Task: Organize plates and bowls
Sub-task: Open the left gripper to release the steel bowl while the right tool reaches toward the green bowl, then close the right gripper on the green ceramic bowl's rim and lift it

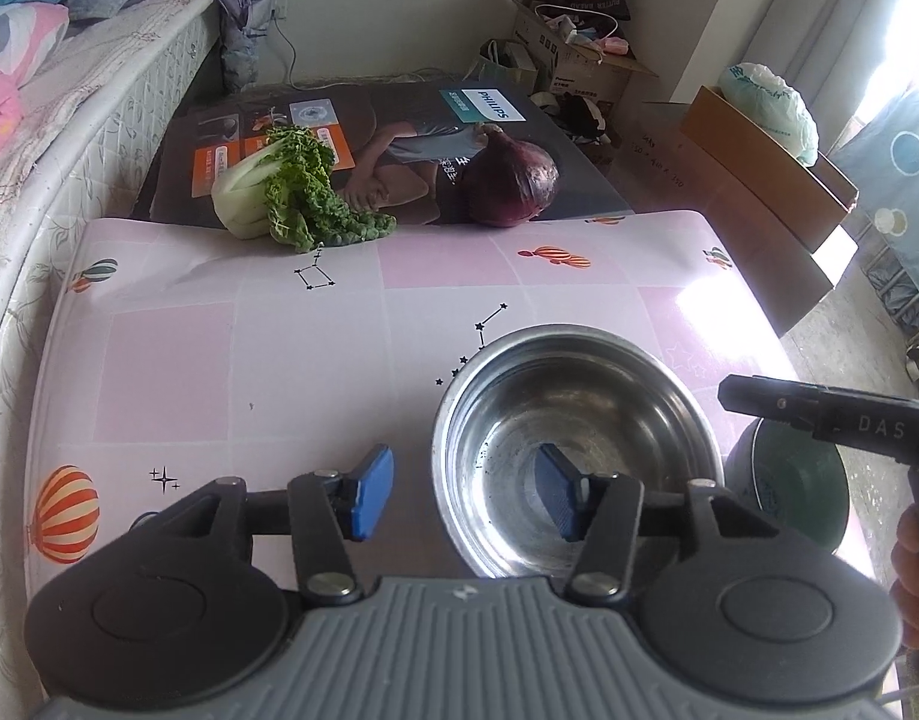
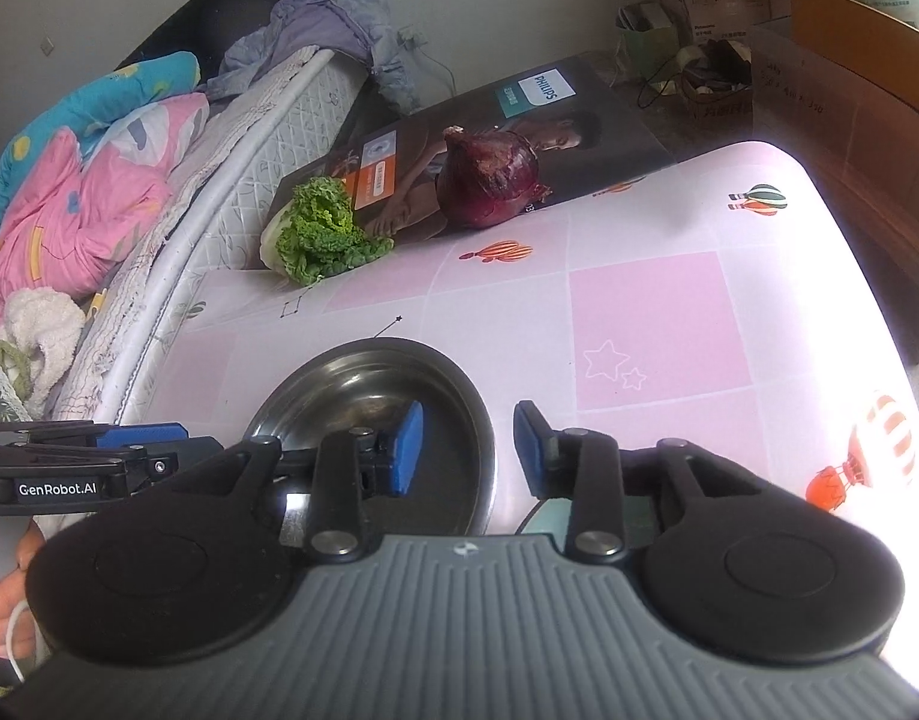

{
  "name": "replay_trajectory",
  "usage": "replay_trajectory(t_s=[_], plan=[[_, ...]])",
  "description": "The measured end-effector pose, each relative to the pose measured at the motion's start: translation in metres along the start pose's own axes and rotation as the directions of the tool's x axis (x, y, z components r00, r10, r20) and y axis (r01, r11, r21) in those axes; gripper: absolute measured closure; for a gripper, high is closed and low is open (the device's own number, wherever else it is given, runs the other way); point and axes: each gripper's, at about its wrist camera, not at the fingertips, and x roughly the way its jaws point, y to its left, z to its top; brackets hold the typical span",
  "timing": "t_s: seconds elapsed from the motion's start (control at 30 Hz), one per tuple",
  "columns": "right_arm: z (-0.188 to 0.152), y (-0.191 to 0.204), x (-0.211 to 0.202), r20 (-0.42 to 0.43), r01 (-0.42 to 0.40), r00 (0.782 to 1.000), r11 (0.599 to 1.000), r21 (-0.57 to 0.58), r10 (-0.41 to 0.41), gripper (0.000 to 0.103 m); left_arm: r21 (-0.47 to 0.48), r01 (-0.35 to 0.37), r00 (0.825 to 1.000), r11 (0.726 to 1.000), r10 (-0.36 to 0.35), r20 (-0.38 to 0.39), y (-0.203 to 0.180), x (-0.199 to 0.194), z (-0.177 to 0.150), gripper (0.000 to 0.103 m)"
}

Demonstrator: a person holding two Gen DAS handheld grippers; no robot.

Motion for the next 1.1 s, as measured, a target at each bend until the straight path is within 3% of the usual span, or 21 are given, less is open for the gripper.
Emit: replay_trajectory(t_s=[0.13, 0.33, 0.63, 0.87, 0.97, 1.1], plan=[[-0.005, 0.001, -0.037, 0.058, -0.029, 0.998, 1.000, -0.001, 0.029, 0.059, 0.019, 0.016, 0.998, 1.000, -0.017, 0.058, -0.004, -0.029, -0.008, 0.030], [-0.027, 0.008, -0.108, 0.141, -0.026, 0.990, 0.999, -0.027, 0.029, 0.049, 0.045, 0.061, 0.989, 0.997, -0.066, 0.134, -0.014, -0.079, -0.027, 0.016], [-0.079, 0.023, -0.201, 0.250, 0.063, 0.968, 0.993, -0.099, -0.036, 0.024, 0.085, 0.096, 0.968, 0.992, -0.113, 0.224, -0.035, -0.138, -0.067, 0.011], [-0.122, 0.031, -0.247, 0.291, 0.175, 0.948, 0.973, -0.150, -0.126, 0.001, 0.160, 0.083, 0.965, 0.984, -0.119, 0.232, -0.053, -0.154, -0.096, 0.011], [-0.134, 0.035, -0.258, 0.288, 0.213, 0.945, 0.962, -0.171, -0.158, 0.001, 0.168, 0.087, 0.964, 0.982, -0.126, 0.234, -0.059, -0.156, -0.106, 0.005], [-0.145, 0.037, -0.268, 0.286, 0.261, 0.936, 0.950, -0.173, -0.205, 0.001, 0.190, 0.041, 0.961, 0.981, -0.090, 0.260, -0.068, -0.157, -0.116, 0.001]])
